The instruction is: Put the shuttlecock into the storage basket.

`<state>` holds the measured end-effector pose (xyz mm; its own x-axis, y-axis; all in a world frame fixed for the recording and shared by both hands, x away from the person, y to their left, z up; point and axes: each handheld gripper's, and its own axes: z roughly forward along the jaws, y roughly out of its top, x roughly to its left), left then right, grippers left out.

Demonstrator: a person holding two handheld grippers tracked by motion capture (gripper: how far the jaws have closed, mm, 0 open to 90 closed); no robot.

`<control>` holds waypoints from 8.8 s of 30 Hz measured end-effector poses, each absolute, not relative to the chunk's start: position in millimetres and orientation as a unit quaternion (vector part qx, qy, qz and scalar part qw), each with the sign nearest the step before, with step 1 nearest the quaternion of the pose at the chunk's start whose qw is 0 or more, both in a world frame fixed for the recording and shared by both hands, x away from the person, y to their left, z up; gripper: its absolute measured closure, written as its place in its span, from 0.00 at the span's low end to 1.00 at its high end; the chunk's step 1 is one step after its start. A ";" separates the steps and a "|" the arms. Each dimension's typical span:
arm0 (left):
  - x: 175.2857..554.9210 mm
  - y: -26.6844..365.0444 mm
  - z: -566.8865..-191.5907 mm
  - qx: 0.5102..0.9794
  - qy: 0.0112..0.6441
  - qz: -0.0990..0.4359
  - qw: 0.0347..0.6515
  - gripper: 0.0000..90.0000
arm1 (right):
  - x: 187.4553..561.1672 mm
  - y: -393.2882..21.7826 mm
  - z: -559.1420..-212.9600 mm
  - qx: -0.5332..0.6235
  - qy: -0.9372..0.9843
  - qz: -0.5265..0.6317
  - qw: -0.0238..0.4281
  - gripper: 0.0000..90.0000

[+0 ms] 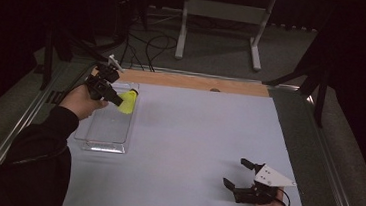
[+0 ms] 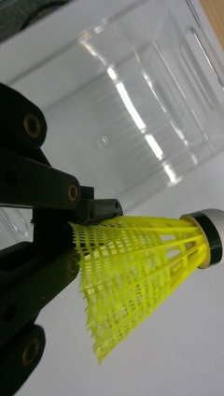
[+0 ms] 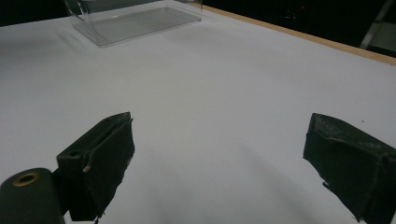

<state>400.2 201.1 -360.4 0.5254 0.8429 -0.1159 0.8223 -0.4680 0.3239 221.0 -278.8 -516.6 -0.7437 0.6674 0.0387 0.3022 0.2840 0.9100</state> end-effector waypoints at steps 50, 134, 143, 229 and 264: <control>418.2 215.8 -454.0 0.838 0.528 0.014 0.139 0.99 | 221.2 -279.2 -516.6 0.309 0.782 0.511 0.178 0.09; 374.2 100.1 -409.4 0.905 0.281 0.042 0.317 0.00 | 221.6 -279.5 -516.2 0.312 0.783 0.508 0.178 0.09; 359.7 79.8 -413.2 0.910 0.252 0.027 0.330 0.00 | 221.7 -279.8 -516.4 0.312 0.783 0.509 0.177 0.09; 231.2 173.2 -499.8 0.903 0.262 -0.004 0.341 0.00 | 221.8 -277.1 -516.4 0.309 0.788 0.504 0.173 0.09; 221.4 194.3 -528.4 0.833 0.363 0.101 0.406 0.00 | 222.5 -277.6 -518.4 0.306 0.791 0.503 0.169 0.09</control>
<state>221.4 194.3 -528.4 0.7163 0.6863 -0.1262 0.5219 -0.4068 0.7498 222.5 -277.6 -518.4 -0.7551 0.6543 0.0408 0.3147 0.3072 0.8981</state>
